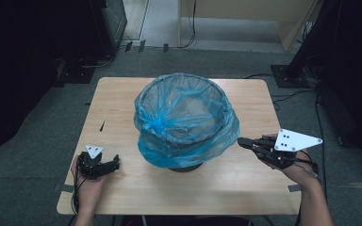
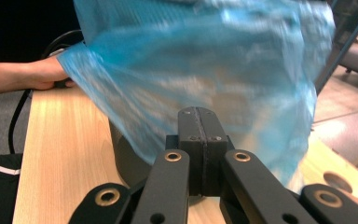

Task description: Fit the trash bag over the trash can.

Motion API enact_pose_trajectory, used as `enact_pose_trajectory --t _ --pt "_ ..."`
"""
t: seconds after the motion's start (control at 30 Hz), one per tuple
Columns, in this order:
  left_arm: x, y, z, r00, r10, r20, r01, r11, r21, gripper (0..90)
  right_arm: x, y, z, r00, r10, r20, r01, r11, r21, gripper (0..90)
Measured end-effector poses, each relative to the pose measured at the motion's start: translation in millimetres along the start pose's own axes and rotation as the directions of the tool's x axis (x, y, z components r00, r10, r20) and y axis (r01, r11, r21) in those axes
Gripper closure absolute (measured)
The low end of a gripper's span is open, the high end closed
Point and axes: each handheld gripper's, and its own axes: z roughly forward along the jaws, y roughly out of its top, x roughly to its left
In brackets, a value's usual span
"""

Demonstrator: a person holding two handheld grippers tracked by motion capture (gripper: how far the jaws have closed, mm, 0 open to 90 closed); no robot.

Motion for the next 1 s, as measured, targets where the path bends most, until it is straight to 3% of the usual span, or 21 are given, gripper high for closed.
enact_pose_trajectory --t 0.23,0.57,0.87,0.93,1.0 --pt "-0.2 0.0 -0.1 1.0 0.0 -0.001 0.0 1.0 0.0 10.3 2.0 -29.3 -2.0 0.9979 0.051 0.04 -0.051 0.999 0.009 90.0" --pt "-0.1 0.1 0.0 1.0 0.002 0.001 -0.002 1.0 0.0 10.2 6.5 -65.9 0.9 0.9851 0.11 0.132 -0.115 0.993 0.027 90.0" --pt "-0.3 0.0 -0.1 1.0 0.003 -0.001 -0.003 1.0 -0.001 10.2 10.3 -96.4 7.7 0.9754 0.158 0.154 -0.167 0.985 0.05 90.0" --pt "-0.3 0.0 -0.1 1.0 0.003 -0.001 -0.003 1.0 -0.001 10.2 10.7 -102.2 9.6 0.973 0.171 0.154 -0.182 0.981 0.061 86.0" --pt "-0.4 0.0 -0.1 1.0 0.003 -0.001 -0.003 1.0 -0.001 10.2 11.5 -107.9 12.2 0.9687 0.195 0.154 -0.207 0.976 0.068 67.6"
